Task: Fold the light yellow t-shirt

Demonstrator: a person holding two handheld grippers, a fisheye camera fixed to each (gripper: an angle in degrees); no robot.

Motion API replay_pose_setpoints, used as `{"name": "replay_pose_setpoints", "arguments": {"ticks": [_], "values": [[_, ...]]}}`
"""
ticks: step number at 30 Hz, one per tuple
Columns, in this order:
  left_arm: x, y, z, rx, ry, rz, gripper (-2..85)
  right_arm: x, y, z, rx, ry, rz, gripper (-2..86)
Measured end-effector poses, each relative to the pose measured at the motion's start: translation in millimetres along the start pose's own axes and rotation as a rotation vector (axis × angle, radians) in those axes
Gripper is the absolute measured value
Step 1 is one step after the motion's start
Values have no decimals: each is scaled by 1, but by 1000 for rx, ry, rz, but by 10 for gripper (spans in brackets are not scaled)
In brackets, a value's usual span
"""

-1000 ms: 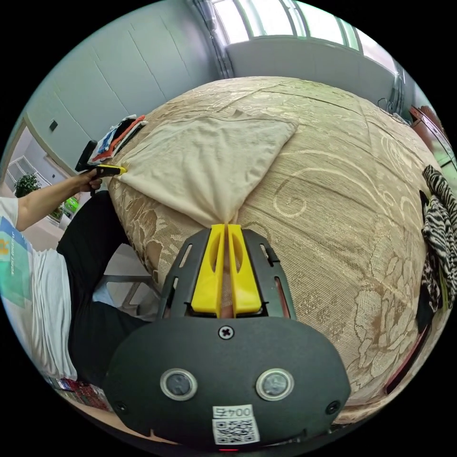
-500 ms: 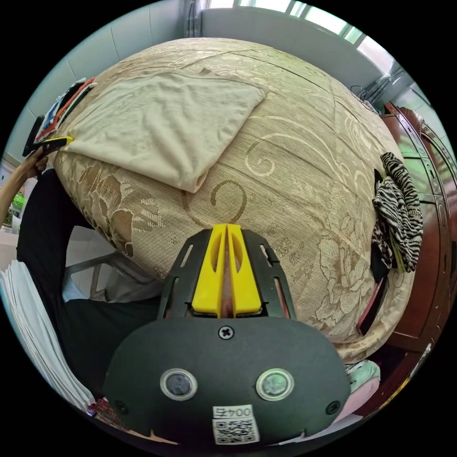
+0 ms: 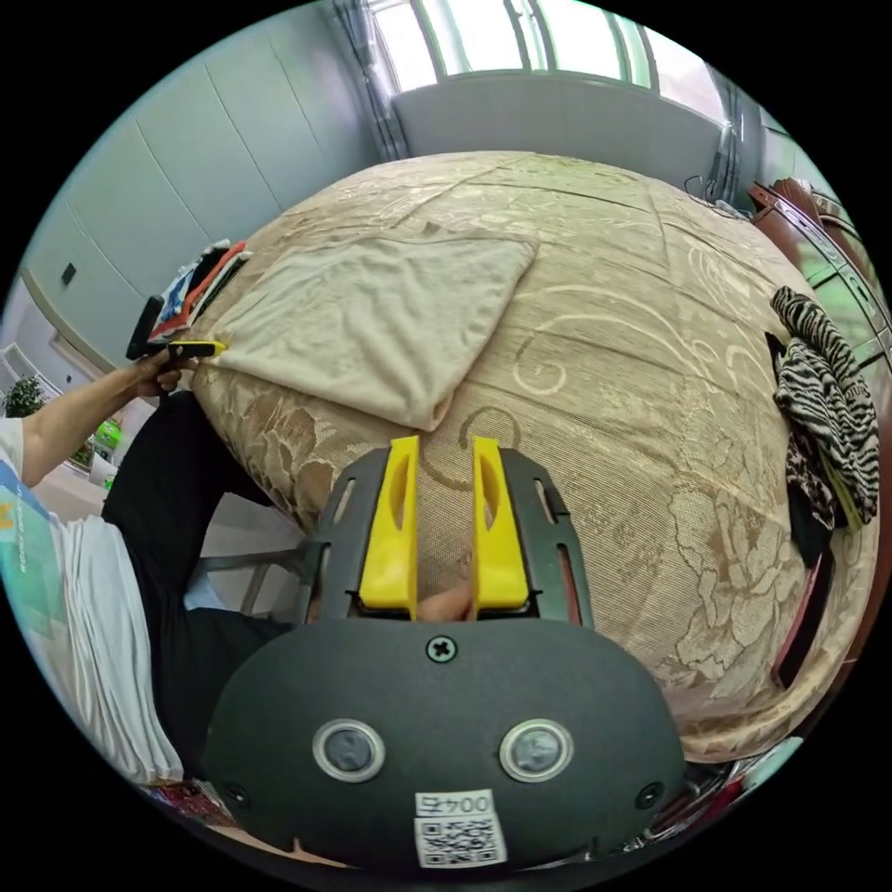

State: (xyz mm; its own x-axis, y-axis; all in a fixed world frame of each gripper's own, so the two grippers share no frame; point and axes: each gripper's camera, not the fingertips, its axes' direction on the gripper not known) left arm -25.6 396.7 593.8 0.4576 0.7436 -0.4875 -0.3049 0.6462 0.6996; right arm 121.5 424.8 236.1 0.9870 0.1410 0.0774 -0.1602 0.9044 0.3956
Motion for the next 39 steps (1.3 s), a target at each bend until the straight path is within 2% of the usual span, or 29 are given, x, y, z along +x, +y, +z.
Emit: {"name": "replay_pose_setpoints", "arguments": {"ticks": [3, 7, 10, 16, 19, 21, 23, 26, 30, 32, 33, 34, 35, 37, 39], "values": [[4, -1, -1, -5, -17, 15, 7, -2, -6, 12, -11, -36, -38, 134], [6, -1, -3, -1, -22, 14, 7, -7, -17, 15, 53, -56, -57, 117], [7, -1, -4, 4, -28, 11, 8, -15, -25, 29, 3, -37, -97, 104], [10, -5, -7, -10, -33, 7, 8, -14, -24, 36, -20, 3, -151, 25], [10, -7, -8, -19, -29, 2, 7, 2, -12, 31, -24, 1, -114, 5], [10, -9, -10, -25, -30, 9, 7, 12, -3, 28, -44, 76, -57, -2], [11, -10, -11, -26, -35, 18, 8, 17, 5, 9, 48, 46, 28, -5], [10, -9, -13, -17, -30, 19, 8, -8, -6, -7, 186, -1, 28, -6], [8, -10, -17, -10, -18, 6, 8, -49, -36, 32, 44, 64, -57, -6], [9, -11, -18, -11, -20, 8, 8, -45, -34, 62, -100, 194, -68, -7], [9, -11, -19, -9, -20, 12, 8, -38, -31, 58, -64, 144, -24, -7], [9, -11, -20, -7, -19, 13, 8, -18, -26, 51, -54, 58, 118, -7], [8, -10, -21, -1, -16, 13, 8, -9, -20, 43, -21, 51, 198, -7], [6, -9, -23, 15, -7, 5, 7, -18, -14, 34, 26, 107, 210, -6], [3, -8, -25, 32, 9, -5, 7, -38, -15, 34, 66, 60, 166, -5]]}}
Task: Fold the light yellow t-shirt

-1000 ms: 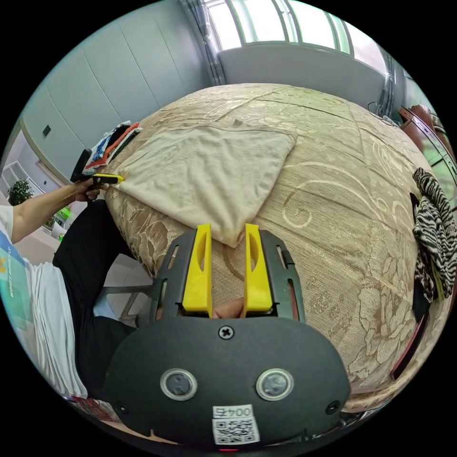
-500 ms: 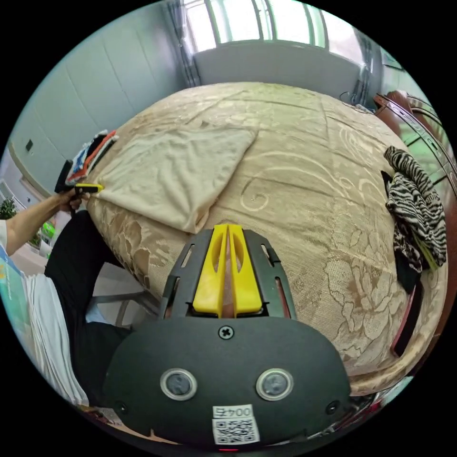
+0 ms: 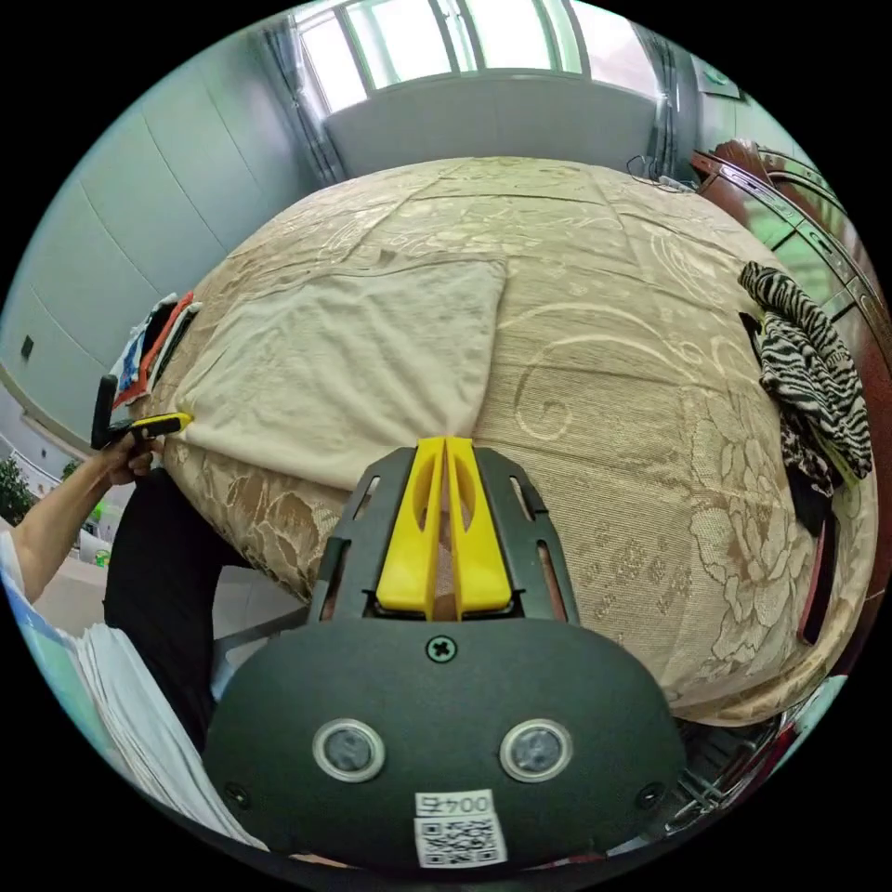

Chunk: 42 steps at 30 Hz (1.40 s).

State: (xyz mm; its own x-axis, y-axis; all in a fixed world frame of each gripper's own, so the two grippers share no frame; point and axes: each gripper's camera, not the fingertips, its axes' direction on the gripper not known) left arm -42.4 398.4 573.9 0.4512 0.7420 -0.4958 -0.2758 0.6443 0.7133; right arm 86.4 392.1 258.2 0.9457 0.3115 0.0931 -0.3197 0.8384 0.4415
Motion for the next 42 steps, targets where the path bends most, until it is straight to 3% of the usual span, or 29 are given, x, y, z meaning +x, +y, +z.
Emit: {"name": "replay_pose_setpoints", "arguments": {"ticks": [4, 6, 11, 13, 14, 19, 23, 27, 33, 36, 42], "values": [[-5, -3, -7, -9, 36, -29, 4, -49, 2, 22, -41, 33, -148, 2], [-17, -5, -20, -5, 109, -101, 3, -44, 6, 33, -97, 48, -108, 1], [-32, 23, -69, 197, 169, -181, 2, -27, 32, 5, 55, -85, 39, -2], [-27, 25, -59, 125, 151, -136, 2, -24, 38, 23, -33, -65, 52, -1], [-25, 24, -45, 5, 26, -124, 2, -21, 42, 37, -94, -38, 66, -1], [-40, 40, -84, 130, -39, -160, 2, -24, 61, 25, -5, -82, 115, -6], [-52, 53, -97, 188, 114, -176, 4, -32, 80, 26, 39, -126, 158, -5], [-38, 44, -63, 18, -29, -110, 7, -25, 94, 38, 16, -112, 231, 1], [-54, 66, -96, 129, 160, -303, 13, 12, 129, 21, 155, -198, 372, 50], [-39, 79, -100, 186, 304, -340, 17, 50, 152, 28, 206, -302, 584, 69], [66, 51, -80, 243, 311, -79, 30, 80, 173, 50, 206, -370, 759, 77]]}}
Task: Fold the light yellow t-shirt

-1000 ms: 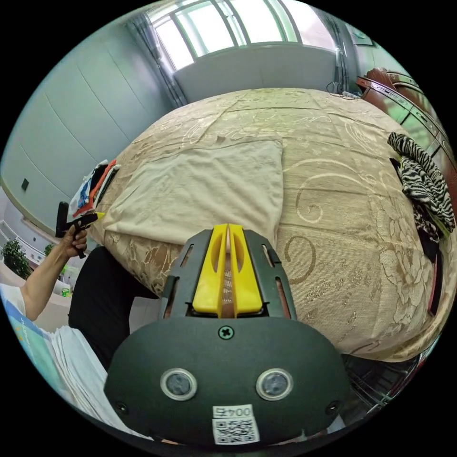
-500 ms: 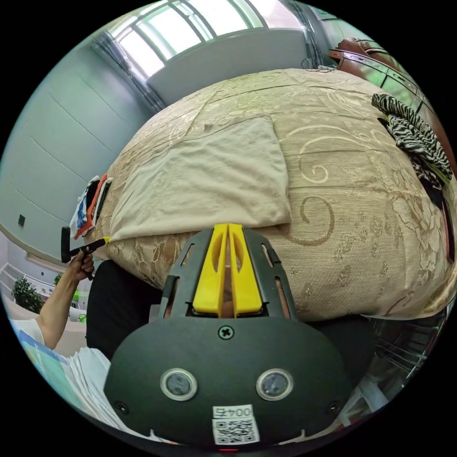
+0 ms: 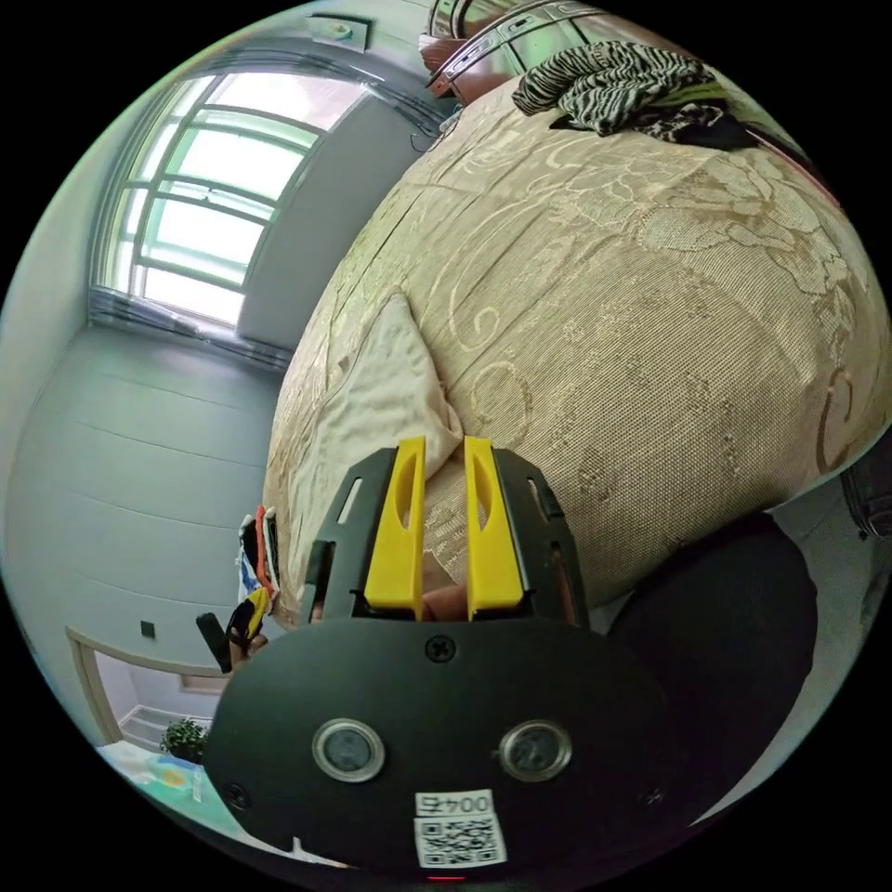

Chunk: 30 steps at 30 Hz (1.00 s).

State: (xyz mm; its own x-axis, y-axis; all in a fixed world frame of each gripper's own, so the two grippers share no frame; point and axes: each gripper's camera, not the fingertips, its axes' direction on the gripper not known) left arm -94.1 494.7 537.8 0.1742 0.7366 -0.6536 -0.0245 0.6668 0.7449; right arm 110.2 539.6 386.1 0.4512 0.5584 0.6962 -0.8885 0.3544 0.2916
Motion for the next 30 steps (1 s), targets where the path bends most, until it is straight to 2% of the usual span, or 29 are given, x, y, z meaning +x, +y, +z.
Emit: {"name": "replay_pose_setpoints", "arguments": {"ticks": [6, 8, 13, 15, 18, 20, 23, 26, 30], "values": [[107, -13, 104, -138, -50, 353, 57, 29, -4, 12, -8, -152, 183, 81], [131, -14, 131, -179, -76, 420, 59, 35, -7, 20, -28, -204, 233, 83], [153, -16, 164, -203, -106, 442, 52, 28, -15, 24, -28, -146, 221, 68], [141, -17, 156, -192, -138, 397, 52, 13, -17, 12, 37, -29, 126, 63], [112, -16, 121, -162, -196, 331, 59, -24, -17, 10, 47, 143, -174, 69], [85, -14, 92, -143, -225, 258, 64, -43, -18, 22, -35, 233, -404, 81], [34, -5, 40, -122, -271, 126, 70, -54, -22, 37, -180, 270, -608, 89], [-7, 9, -1, -152, -268, 35, 82, -63, -28, 45, -274, 212, -710, 103], [-35, 31, -22, -222, -302, 41, 133, -74, -38, 57, -338, 233, -731, 134]]}}
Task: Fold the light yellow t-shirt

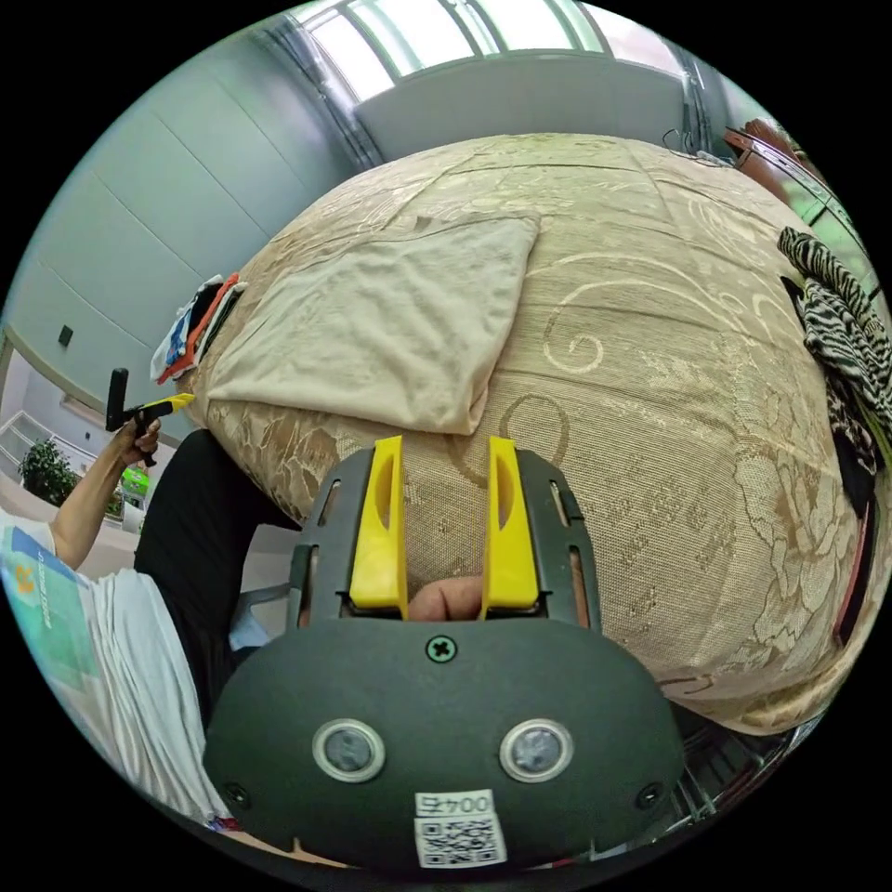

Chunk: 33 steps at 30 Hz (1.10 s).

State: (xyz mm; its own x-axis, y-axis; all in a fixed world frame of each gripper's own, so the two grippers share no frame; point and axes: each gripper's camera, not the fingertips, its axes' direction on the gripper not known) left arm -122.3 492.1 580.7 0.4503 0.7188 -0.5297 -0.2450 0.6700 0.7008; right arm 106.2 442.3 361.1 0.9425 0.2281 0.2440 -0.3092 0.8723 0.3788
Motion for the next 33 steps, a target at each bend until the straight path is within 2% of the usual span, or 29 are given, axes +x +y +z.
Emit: {"name": "replay_pose_setpoints", "arguments": {"ticks": [4, 10, 24, 33], "values": [[-1, 9, 13, -17, -18, 30, 151, 10, -12, -5, 55, -59, 112, 135], [23, 1, 20, 115, -103, 143, 135, 10, -18, -6, 99, -69, 190, 127], [20, -35, 44, 43, -110, 258, 98, 8, -31, -9, 93, -52, 218, 112], [-12, -49, 42, 19, -31, 163, 39, 11, -36, -20, 90, -153, 236, 121]]}}
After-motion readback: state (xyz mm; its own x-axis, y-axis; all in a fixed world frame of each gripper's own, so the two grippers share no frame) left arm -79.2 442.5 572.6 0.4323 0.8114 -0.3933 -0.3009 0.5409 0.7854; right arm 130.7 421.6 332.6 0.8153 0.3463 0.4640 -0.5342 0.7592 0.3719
